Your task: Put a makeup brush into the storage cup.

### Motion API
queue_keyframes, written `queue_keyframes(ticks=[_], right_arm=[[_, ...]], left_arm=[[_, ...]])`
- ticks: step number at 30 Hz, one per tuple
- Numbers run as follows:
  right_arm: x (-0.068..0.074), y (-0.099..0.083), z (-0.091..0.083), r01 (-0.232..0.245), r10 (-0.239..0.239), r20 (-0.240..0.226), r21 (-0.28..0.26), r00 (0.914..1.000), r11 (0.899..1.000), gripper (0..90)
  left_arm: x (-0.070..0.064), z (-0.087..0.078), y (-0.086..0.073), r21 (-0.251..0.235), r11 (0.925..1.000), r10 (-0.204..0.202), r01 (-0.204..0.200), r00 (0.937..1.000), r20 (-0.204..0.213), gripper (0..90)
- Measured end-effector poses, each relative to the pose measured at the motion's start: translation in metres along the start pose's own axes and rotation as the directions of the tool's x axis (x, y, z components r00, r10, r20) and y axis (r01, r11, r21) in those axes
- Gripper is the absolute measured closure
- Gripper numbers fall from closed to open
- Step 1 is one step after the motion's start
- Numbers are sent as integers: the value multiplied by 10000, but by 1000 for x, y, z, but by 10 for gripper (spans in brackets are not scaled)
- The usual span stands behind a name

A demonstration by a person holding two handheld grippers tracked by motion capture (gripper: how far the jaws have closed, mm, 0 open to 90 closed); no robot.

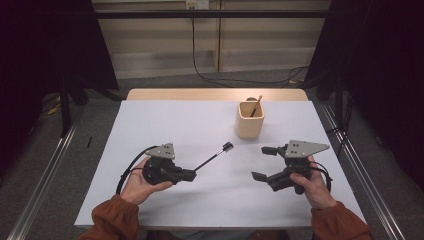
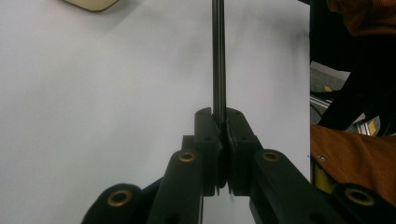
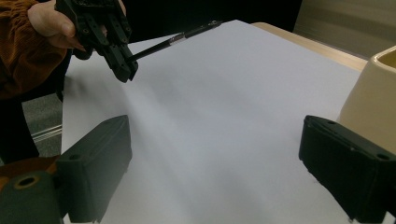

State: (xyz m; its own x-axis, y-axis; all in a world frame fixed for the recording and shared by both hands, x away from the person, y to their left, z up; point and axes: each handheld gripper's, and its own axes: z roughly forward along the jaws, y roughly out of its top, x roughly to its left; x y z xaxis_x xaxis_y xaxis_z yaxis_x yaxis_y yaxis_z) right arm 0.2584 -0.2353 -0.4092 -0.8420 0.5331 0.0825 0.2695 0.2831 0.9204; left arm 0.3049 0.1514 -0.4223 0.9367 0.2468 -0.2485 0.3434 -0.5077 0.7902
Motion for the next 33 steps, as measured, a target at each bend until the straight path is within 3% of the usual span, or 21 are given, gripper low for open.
queue_keyframes(ticks=[13,23,30,33], right_arm=[[0,1,1,159,-160,-41,-68,9999,9998,71],[1,3,2,316,-314,90,-230,9995,9992,69],[-1,2,4,325,-325,13,-123,9995,9994,65],[-1,2,5,308,-308,-49,-58,9995,9995,65]], left_arm=[[0,-1,-4,-1418,9898,86,-158,9987,-507,854],[-3,-3,-3,-2639,9642,39,-275,9960,-895,854],[-5,-4,-2,-3053,9513,173,-428,9962,-857,854],[-6,-3,-2,-3054,9508,254,-527,9954,-927,854]])
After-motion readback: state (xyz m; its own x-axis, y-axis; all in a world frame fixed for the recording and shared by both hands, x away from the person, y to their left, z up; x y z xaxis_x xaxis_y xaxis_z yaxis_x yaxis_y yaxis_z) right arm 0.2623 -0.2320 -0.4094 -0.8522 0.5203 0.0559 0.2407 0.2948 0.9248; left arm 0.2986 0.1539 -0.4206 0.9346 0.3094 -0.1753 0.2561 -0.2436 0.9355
